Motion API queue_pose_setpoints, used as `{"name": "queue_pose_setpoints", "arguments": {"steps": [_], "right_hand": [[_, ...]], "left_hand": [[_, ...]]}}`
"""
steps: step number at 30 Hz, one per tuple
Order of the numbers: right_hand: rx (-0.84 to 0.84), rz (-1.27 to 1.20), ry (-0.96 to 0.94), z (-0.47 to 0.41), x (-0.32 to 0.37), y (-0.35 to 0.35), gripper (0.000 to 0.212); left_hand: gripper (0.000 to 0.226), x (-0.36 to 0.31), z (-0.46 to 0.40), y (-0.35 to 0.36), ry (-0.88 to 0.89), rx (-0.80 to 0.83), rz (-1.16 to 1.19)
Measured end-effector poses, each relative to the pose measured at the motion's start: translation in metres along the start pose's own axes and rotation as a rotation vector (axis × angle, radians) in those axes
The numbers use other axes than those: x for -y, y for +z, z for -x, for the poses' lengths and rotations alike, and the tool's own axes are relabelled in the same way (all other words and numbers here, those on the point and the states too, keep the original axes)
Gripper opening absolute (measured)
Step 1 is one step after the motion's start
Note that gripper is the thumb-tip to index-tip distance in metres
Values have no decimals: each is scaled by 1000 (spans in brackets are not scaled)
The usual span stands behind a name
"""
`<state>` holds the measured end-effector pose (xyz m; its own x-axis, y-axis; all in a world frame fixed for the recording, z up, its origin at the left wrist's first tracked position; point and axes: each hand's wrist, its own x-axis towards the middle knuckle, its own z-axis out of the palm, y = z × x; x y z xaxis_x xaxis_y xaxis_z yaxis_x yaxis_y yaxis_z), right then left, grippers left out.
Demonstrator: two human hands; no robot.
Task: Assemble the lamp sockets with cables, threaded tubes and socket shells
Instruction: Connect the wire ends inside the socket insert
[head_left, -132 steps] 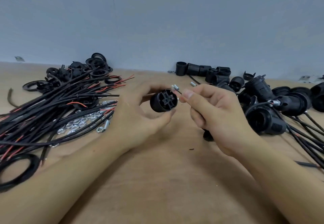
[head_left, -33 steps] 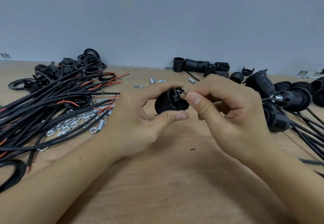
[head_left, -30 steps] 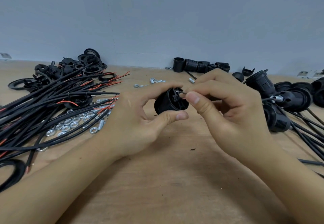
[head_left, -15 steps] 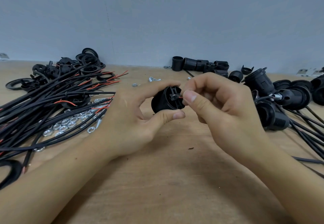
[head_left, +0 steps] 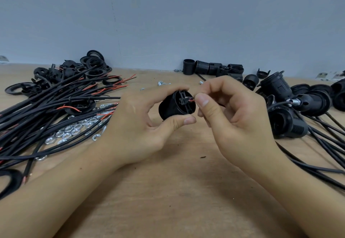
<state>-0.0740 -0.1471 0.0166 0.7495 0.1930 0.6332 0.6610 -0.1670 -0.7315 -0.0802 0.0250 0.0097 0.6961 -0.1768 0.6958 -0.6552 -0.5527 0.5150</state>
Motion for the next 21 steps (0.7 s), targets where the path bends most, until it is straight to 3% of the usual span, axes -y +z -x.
{"name": "queue_pose_setpoints", "arguments": {"steps": [10, 21], "right_hand": [[11, 313, -135, -1, -2, -2, 8], [68, 429, -240, -2, -7, -3, 7]], "left_hand": [[46, 1, 1, 0, 95, -10, -127], [42, 6, 0, -3, 190, 99, -221]]}}
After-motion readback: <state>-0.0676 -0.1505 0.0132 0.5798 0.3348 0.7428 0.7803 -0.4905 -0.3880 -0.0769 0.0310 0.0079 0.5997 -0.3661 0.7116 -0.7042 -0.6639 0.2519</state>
